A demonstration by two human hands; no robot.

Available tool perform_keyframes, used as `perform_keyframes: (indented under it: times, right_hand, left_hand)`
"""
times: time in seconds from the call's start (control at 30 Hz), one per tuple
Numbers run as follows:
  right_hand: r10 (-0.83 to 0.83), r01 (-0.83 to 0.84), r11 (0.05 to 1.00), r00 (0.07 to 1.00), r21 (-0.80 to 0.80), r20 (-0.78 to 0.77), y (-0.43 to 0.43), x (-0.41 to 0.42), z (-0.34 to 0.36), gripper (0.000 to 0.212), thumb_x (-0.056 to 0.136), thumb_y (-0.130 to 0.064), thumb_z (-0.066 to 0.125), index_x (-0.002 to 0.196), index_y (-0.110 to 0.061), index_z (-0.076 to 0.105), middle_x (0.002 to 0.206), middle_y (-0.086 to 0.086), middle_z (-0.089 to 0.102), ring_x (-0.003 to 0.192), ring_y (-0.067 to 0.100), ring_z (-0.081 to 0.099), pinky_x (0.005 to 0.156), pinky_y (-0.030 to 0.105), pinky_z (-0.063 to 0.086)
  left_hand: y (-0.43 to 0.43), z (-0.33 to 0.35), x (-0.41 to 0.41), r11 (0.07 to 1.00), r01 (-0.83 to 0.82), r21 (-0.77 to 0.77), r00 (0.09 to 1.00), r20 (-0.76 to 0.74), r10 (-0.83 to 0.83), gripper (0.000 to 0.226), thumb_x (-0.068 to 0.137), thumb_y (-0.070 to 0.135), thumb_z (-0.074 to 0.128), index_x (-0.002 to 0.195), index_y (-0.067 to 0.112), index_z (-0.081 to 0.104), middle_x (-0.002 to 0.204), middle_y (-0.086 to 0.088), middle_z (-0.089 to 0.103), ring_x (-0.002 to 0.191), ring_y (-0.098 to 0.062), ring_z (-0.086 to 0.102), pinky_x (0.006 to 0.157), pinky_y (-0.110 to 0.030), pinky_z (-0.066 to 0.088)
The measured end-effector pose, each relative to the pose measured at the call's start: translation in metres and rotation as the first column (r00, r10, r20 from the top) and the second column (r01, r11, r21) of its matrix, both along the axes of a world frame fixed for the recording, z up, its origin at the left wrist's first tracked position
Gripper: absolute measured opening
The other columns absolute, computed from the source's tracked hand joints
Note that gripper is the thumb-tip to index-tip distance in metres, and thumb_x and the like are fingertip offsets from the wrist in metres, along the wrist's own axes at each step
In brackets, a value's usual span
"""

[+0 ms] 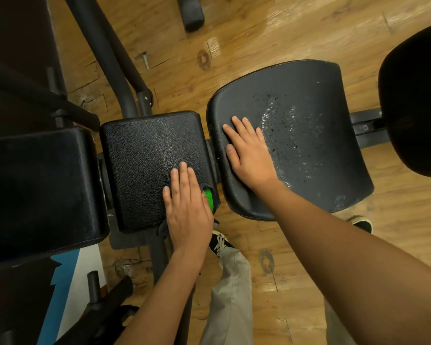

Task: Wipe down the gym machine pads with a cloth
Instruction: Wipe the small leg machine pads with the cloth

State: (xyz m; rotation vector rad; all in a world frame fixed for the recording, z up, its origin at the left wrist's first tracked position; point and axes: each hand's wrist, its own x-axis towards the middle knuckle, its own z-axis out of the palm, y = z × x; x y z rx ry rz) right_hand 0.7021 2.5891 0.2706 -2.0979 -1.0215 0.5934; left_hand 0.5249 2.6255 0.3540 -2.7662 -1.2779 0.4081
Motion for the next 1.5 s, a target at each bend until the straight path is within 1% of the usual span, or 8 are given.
perform_keyframes:
  times: [0.1,0.27,0.37,0.5,0.7,1.1,1.3,1.5]
  right_hand:
    - [0.058,-0.056,0.998,0.997,-0.037,0.052,-0.02,0.019,0.001,0.051,0.108,-0.03,0.04,0.158,-0.019,0.037,0.168,0.003,0.026,0.157,0.023,0.015,0.127,0.052,0.004]
    - [-0.176,0.194,0.971,0.975,-0.141,0.134,-0.08,0.066,-0.027,0.051,0.105,-0.028,0.038,0.154,-0.015,0.04,0.167,0.008,0.028,0.156,0.028,0.02,0.125,0.056,0.009]
    - [-0.238,0.257,0.945,0.965,-0.203,0.113,-0.112,0.081,-0.048,0.051,0.105,-0.029,0.038,0.154,-0.014,0.04,0.167,0.01,0.028,0.155,0.029,0.021,0.125,0.056,0.01]
    - [-0.261,0.265,0.943,0.964,-0.203,0.044,-0.126,0.079,-0.064,0.052,0.109,-0.032,0.039,0.159,-0.018,0.034,0.17,0.005,0.02,0.158,0.024,0.011,0.127,0.052,0.008]
    - [-0.261,0.263,0.946,0.965,-0.192,0.032,-0.127,0.08,-0.067,0.052,0.109,-0.033,0.039,0.159,-0.02,0.033,0.17,0.003,0.019,0.158,0.022,0.009,0.127,0.049,0.007]
    - [-0.298,0.3,0.932,0.954,-0.204,0.04,-0.124,0.078,-0.067,0.056,0.105,-0.04,0.032,0.159,-0.022,0.034,0.17,0.0,0.02,0.158,0.019,0.009,0.128,0.048,0.008]
    - [-0.305,0.305,0.935,0.952,-0.181,0.025,-0.123,0.08,-0.067,0.054,0.106,-0.036,0.034,0.157,-0.018,0.037,0.169,0.004,0.022,0.157,0.024,0.013,0.127,0.049,0.008]
    - [-0.297,0.3,0.937,0.954,-0.179,0.048,-0.125,0.079,-0.069,0.054,0.106,-0.035,0.036,0.156,-0.016,0.039,0.168,0.007,0.025,0.156,0.026,0.015,0.125,0.052,0.011]
  left_hand:
    - [0.0,0.001,0.001,1.0,-0.013,-0.016,1.0,0.022,0.014,0.057,0.107,0.021,0.035,0.16,0.005,0.022,0.17,-0.009,0.011,0.157,-0.026,0.005,0.126,-0.05,0.015]
    - [0.0,-0.001,0.003,1.0,-0.023,-0.003,0.998,0.054,0.024,0.057,0.106,0.025,0.029,0.159,0.005,0.023,0.17,-0.008,0.011,0.157,-0.025,0.005,0.126,-0.048,0.009]
    - [0.001,-0.004,0.008,0.999,-0.042,-0.003,0.997,0.067,0.042,0.054,0.108,0.021,0.032,0.159,0.004,0.024,0.17,-0.009,0.011,0.157,-0.025,0.004,0.126,-0.049,0.01]
    - [0.005,-0.006,0.019,0.999,-0.041,0.006,0.997,0.065,0.041,0.055,0.108,0.022,0.03,0.16,0.004,0.021,0.17,-0.009,0.009,0.158,-0.024,0.002,0.126,-0.049,0.008]
    - [0.019,-0.004,0.041,0.999,-0.042,-0.023,0.997,0.063,0.043,0.059,0.107,0.022,0.036,0.161,0.005,0.018,0.171,-0.007,0.005,0.158,-0.022,-0.002,0.127,-0.048,0.007]
    - [0.099,-0.013,0.109,0.992,0.117,0.043,0.99,0.078,-0.12,0.059,0.108,0.026,0.029,0.161,0.004,0.017,0.17,-0.011,0.005,0.158,-0.024,0.001,0.126,-0.048,0.005]
    - [0.11,-0.017,0.134,0.994,0.073,0.082,0.994,0.072,-0.079,0.056,0.108,0.023,0.033,0.16,0.003,0.02,0.17,-0.012,0.01,0.157,-0.025,0.004,0.127,-0.048,0.006]
    - [0.105,-0.015,0.13,0.998,0.041,0.049,0.993,0.109,-0.046,0.055,0.11,0.023,0.032,0.16,0.004,0.021,0.17,-0.011,0.009,0.157,-0.025,0.004,0.128,-0.045,0.009]
